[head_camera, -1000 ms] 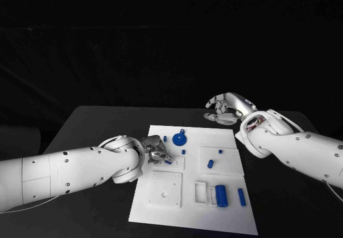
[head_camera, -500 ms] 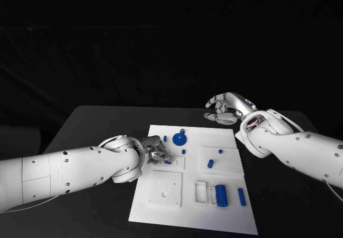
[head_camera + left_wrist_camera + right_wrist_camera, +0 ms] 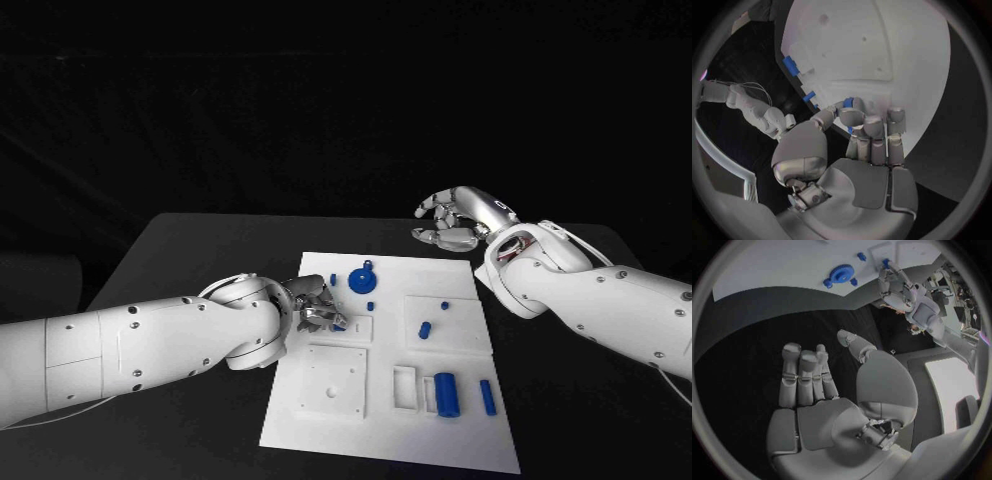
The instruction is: Assemble the parts on the task board
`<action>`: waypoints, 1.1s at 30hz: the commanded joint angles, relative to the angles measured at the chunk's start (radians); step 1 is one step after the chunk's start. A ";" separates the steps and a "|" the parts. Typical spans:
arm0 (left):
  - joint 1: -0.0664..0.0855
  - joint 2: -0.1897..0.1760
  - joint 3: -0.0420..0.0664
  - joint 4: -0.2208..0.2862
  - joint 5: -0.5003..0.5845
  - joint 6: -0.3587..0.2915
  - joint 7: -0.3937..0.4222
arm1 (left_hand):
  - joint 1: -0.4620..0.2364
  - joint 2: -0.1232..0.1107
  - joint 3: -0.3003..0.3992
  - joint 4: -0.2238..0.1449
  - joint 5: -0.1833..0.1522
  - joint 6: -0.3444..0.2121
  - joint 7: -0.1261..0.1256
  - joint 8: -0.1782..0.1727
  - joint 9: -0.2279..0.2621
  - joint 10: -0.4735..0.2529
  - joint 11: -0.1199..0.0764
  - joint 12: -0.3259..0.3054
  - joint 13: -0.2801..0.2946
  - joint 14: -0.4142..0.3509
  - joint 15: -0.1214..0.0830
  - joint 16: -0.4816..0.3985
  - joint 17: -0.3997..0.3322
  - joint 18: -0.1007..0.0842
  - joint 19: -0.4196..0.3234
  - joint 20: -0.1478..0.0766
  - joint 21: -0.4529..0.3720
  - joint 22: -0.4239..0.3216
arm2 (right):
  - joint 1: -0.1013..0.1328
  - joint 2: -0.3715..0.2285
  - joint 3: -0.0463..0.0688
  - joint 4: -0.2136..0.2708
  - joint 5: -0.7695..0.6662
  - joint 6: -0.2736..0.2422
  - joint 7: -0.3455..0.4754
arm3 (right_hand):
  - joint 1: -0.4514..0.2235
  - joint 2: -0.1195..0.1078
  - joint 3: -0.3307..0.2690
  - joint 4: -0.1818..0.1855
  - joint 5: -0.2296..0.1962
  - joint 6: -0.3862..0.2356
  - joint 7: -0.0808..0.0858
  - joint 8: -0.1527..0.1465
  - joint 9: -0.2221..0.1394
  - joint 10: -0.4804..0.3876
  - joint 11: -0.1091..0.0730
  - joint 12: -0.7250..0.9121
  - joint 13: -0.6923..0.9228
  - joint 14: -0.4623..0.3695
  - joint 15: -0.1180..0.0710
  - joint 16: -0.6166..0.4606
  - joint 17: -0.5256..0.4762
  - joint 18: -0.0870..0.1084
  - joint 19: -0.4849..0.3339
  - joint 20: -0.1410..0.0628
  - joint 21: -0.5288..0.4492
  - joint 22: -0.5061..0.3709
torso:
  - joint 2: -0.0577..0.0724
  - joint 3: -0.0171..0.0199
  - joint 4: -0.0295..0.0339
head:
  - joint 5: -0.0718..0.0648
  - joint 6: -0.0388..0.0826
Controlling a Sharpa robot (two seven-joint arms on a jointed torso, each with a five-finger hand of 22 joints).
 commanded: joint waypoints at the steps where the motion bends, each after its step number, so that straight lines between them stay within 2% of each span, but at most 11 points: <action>1: -0.003 0.002 -0.002 0.002 -0.005 0.022 -0.003 | -0.001 0.012 0.004 -0.001 0.002 0.191 -0.131 0.009 0.228 -0.047 -0.046 0.005 0.001 0.038 -0.040 0.005 -0.002 0.020 0.007 -0.140 0.004 0.018 | 0.000 0.001 0.000 0.000 -0.007 0.013 0.001 | 0.007 0.006 -0.003 0.004 0.004 -0.006 0.011 0.003 0.002 -0.001 -0.003 0.004 -0.001 0.005 -0.003 0.003 -0.001 0.030 0.007 -0.003 -0.003 0.016 | 0.000 0.0000 -0.0002 | 0.000 0.001; 10: -0.003 0.004 -0.002 -0.001 0.002 0.027 -0.001 | -0.012 0.004 0.005 0.009 -0.027 0.189 -0.131 0.011 0.233 -0.052 -0.046 0.016 -0.005 0.035 -0.041 0.009 -0.009 0.021 0.007 -0.139 0.006 0.016 | 0.000 0.003 0.000 0.000 -0.007 0.014 0.001 | 0.006 0.006 -0.004 0.004 0.006 -0.006 0.011 0.003 0.002 -0.001 -0.003 0.004 -0.002 0.005 -0.003 0.003 -0.001 0.030 0.007 -0.003 -0.003 0.016 | 0.000 0.0004 0.0003 | -0.001 0.000; 13: -0.003 0.005 -0.002 -0.002 0.003 0.026 0.000 | -0.021 -0.007 0.004 0.029 -0.110 0.188 -0.131 0.012 0.236 -0.055 -0.046 0.023 -0.011 0.034 -0.042 0.013 -0.015 0.023 0.006 -0.139 0.007 0.014 | 0.000 0.003 0.000 0.000 -0.007 0.015 0.001 | 0.006 0.006 -0.004 0.004 0.006 -0.006 0.011 0.003 0.002 -0.001 -0.003 0.004 -0.002 0.005 -0.003 0.003 -0.001 0.030 0.007 -0.003 -0.003 0.016 | 0.000 0.0006 0.0001 | -0.001 0.000; 17: -0.003 0.006 -0.002 -0.004 0.005 0.026 0.000 | -0.025 -0.021 0.006 0.050 -0.157 0.187 -0.132 0.012 0.238 -0.058 -0.047 0.031 -0.019 0.032 -0.044 0.017 -0.022 0.025 0.005 -0.139 0.008 0.013 | 0.000 0.003 0.000 0.000 -0.008 0.015 0.001 | 0.006 0.006 -0.004 0.004 0.006 -0.006 0.011 0.003 0.002 -0.001 -0.004 0.004 -0.002 0.005 -0.003 0.004 -0.001 0.030 0.007 -0.003 -0.003 0.016 | 0.000 0.0005 0.0000 | -0.002 0.001; 19: -0.003 0.006 -0.002 -0.004 0.006 0.026 0.000 | -0.028 -0.028 0.005 0.061 -0.198 0.187 -0.132 0.012 0.239 -0.059 -0.047 0.034 -0.023 0.031 -0.045 0.019 -0.025 0.026 0.004 -0.138 0.009 0.013 | 0.000 0.003 0.000 0.000 -0.008 0.015 0.001 | 0.006 0.006 -0.004 0.004 0.007 -0.006 0.011 0.003 0.002 -0.001 -0.004 0.004 -0.002 0.005 -0.003 0.004 -0.001 0.030 0.007 -0.003 -0.003 0.016 | 0.000 0.0005 -0.0004 | -0.001 0.001; 23: -0.003 0.007 -0.002 -0.006 0.007 0.024 0.000 | -0.034 -0.042 0.003 0.081 -0.229 0.186 -0.132 0.012 0.240 -0.061 -0.048 0.039 -0.030 0.030 -0.046 0.022 -0.030 0.027 0.003 -0.138 0.010 0.012 | 0.000 0.003 0.000 0.000 -0.009 0.015 0.001 | 0.006 0.006 -0.004 0.004 0.007 -0.005 0.011 0.003 0.002 -0.001 -0.004 0.005 -0.002 0.005 -0.003 0.004 -0.001 0.030 0.007 -0.003 -0.003 0.016 | 0.000 0.0006 -0.0002 | -0.002 0.002; 25: -0.003 0.008 -0.002 -0.007 0.008 0.025 0.001 | -0.037 -0.050 0.002 0.094 -0.275 0.185 -0.132 0.012 0.241 -0.062 -0.048 0.042 -0.034 0.029 -0.047 0.024 -0.033 0.029 0.003 -0.138 0.010 0.012 | 0.000 0.003 0.000 0.000 -0.010 0.014 0.001 | 0.006 0.006 -0.004 0.004 0.007 -0.005 0.010 0.003 0.002 -0.001 -0.004 0.005 -0.002 0.005 -0.003 0.004 -0.001 0.030 0.007 -0.003 -0.003 0.016 | 0.000 0.0007 0.0000 | -0.002 0.003; 33: -0.003 0.009 -0.002 -0.009 0.011 0.029 0.002 | -0.033 -0.049 0.004 0.094 -0.278 0.185 -0.133 0.011 0.241 -0.063 -0.048 0.043 -0.036 0.028 -0.047 0.025 -0.035 0.029 0.002 -0.139 0.010 0.012 | 0.000 0.002 0.000 0.001 -0.010 0.015 0.001 | 0.005 0.007 -0.005 0.004 0.008 -0.005 0.010 0.004 0.002 -0.001 -0.004 0.005 -0.002 0.005 -0.003 0.004 -0.001 0.030 0.007 -0.003 -0.003 0.017 | 0.000 0.0007 -0.0004 | -0.003 0.002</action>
